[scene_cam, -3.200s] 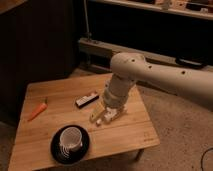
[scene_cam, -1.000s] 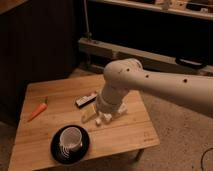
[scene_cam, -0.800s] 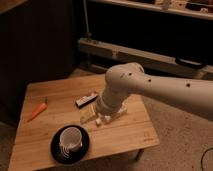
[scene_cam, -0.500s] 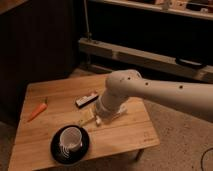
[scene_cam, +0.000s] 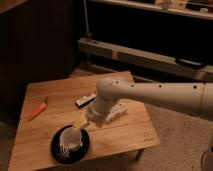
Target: Pick up the ceramic cup
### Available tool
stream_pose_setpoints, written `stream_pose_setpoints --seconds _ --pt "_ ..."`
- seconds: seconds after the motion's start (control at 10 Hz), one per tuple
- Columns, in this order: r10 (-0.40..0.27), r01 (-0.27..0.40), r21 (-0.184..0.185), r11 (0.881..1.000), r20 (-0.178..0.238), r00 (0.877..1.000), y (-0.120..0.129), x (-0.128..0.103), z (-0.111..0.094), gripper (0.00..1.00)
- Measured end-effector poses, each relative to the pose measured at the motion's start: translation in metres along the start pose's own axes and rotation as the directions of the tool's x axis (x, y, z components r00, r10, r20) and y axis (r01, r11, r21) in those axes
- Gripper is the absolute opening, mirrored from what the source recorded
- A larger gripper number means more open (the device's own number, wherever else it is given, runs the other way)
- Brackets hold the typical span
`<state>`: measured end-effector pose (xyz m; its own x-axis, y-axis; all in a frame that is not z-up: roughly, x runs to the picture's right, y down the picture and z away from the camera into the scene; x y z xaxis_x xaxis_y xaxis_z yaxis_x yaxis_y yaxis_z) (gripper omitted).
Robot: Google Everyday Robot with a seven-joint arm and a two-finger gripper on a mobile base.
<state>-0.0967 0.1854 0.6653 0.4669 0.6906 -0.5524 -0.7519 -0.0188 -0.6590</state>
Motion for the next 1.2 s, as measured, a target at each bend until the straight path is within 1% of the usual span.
stream_pose_setpoints --seconds 0.2,0.4,0.8,1.0,1.2 --pt "-0.013 0.013 -0.017 1.000 -0.009 1.000 0.006 0.001 0.010 0.80" --pt "-0.038 0.038 -0.024 0.999 -0.015 0.999 0.014 0.000 0.021 0.80" --pt "-0.051 0.051 -0.007 0.999 -0.014 0.999 0.020 -0.003 0.043 0.80" --pt "-0.041 0.041 0.007 0.999 -0.012 0.999 0.017 -0.004 0.051 0.80" --pt "-0.032 0.032 0.018 0.999 -0.010 0.999 0.013 -0.005 0.054 0.80"
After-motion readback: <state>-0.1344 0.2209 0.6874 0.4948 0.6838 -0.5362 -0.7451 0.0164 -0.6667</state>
